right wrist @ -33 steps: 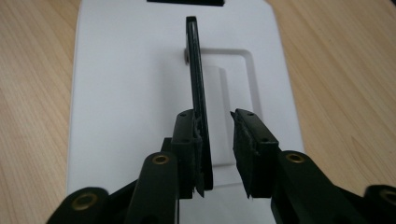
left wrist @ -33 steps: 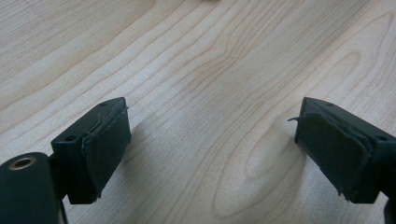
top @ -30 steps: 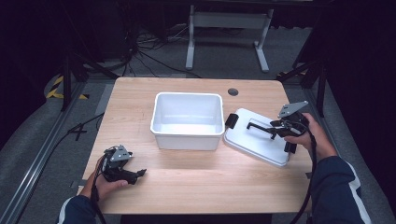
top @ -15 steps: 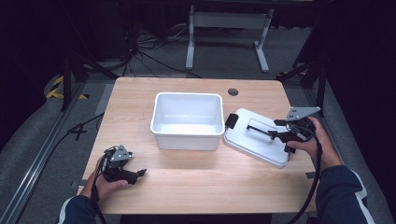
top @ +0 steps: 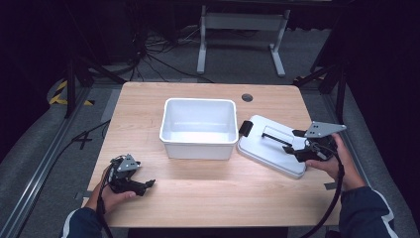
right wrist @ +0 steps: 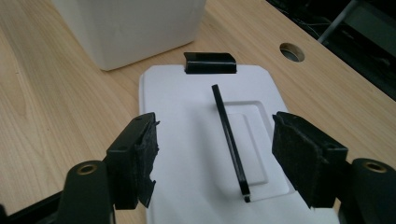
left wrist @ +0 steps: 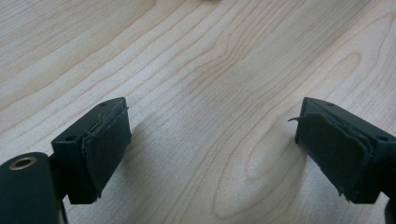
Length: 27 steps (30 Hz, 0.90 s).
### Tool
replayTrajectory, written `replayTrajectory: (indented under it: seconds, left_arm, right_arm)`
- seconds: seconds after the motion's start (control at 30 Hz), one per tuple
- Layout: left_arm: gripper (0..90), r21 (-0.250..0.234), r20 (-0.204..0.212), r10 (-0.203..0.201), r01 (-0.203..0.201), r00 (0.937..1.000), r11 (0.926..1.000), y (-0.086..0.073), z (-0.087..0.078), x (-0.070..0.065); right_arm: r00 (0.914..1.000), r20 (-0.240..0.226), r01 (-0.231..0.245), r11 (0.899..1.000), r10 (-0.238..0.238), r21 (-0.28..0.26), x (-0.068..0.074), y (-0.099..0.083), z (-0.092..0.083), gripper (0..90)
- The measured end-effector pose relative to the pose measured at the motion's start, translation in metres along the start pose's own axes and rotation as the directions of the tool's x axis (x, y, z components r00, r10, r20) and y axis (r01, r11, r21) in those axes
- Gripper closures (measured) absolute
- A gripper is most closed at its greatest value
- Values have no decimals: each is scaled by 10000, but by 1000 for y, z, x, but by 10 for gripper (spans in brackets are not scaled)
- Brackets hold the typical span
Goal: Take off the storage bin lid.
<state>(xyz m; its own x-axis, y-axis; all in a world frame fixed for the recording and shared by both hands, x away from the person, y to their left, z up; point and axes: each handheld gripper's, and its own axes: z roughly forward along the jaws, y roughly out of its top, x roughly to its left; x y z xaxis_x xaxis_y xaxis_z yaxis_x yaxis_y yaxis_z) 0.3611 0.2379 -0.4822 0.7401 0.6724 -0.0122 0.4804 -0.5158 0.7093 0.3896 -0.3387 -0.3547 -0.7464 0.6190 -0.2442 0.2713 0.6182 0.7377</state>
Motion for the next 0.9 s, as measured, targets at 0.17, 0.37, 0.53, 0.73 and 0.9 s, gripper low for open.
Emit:
replayTrajectory:
  seconds: [0.17,0.37,0.53,0.73,0.9]
  left_arm:
    - [109,4,-11,7,-7,10000,10000,0,0,0]
    - [109,4,-10,6,-6,10000,10000,0,0,0]
    - [109,3,-15,6,-6,10000,10000,0,0,0]
    - [109,2,-10,5,-5,10000,10000,0,0,0]
    - [109,-8,15,-4,4,10000,10000,0,0,0]
  right_arm:
    - [9999,-75,107,9999,-108,-108,18,-4,2,312]
    - [9989,-306,349,9992,-354,-173,34,-11,6,311]
    - [9984,-458,326,9991,-339,-279,43,-18,9,309]
    - [9971,-689,308,9992,-325,-261,57,-32,17,309]
    - [9960,-869,182,9998,-187,-60,66,-45,25,309]
